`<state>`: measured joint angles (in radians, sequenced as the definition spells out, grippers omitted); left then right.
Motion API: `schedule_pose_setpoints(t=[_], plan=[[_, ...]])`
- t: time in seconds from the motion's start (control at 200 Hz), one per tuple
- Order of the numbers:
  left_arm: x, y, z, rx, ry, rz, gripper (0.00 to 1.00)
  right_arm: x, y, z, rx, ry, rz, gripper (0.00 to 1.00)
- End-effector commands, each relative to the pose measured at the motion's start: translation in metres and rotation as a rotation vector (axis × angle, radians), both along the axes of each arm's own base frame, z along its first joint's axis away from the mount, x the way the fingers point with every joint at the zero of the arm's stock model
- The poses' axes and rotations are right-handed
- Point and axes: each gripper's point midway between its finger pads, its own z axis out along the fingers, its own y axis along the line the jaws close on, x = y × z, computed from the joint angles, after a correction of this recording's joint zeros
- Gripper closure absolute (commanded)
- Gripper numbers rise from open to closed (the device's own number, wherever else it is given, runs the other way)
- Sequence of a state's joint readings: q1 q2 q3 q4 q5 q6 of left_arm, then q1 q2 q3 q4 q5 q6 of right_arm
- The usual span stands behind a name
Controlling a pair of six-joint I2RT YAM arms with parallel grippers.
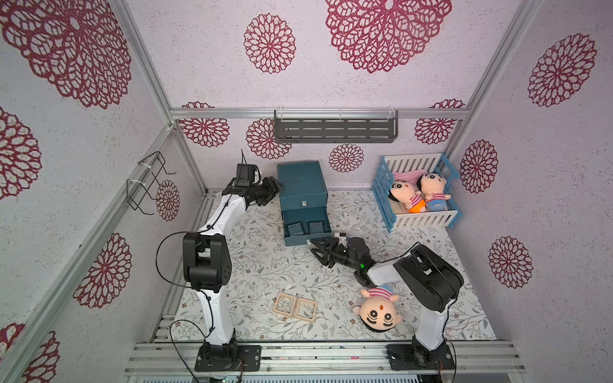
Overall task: Place the brooch boxes into the drawer by color
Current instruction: Close the drawer in the storage box.
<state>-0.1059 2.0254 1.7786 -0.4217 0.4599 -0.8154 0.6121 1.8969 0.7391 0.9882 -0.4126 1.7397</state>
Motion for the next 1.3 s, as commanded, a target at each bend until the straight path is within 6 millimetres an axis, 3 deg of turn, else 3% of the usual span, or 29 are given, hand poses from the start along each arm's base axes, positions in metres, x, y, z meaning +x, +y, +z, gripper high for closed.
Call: schedule_pose_setpoints(t=[0.0, 0.26, 0.756, 0.921, 1.296], plan=[[-0.009, -0.001, -0.025, 0.028, 0.078, -0.012, 0.35, 0.009, 0.008, 0.021, 0.061, -0.059, -0.016, 0.51], [-0.007, -0.002, -0.025, 0.025, 0.077, -0.016, 0.36, 0.015, 0.009, 0.019, 0.072, -0.06, -0.039, 0.59], [-0.008, -0.003, -0.022, 0.023, 0.074, -0.02, 0.36, 0.023, 0.012, 0.013, 0.057, -0.057, -0.065, 0.86], [-0.008, -0.003, -0.023, 0.022, 0.076, -0.02, 0.36, 0.023, 0.013, 0.017, 0.052, -0.064, -0.066, 1.0], [-0.008, -0.004, -0.023, 0.016, 0.078, -0.02, 0.37, 0.032, 0.011, 0.025, -0.029, -0.112, -0.092, 1.0]])
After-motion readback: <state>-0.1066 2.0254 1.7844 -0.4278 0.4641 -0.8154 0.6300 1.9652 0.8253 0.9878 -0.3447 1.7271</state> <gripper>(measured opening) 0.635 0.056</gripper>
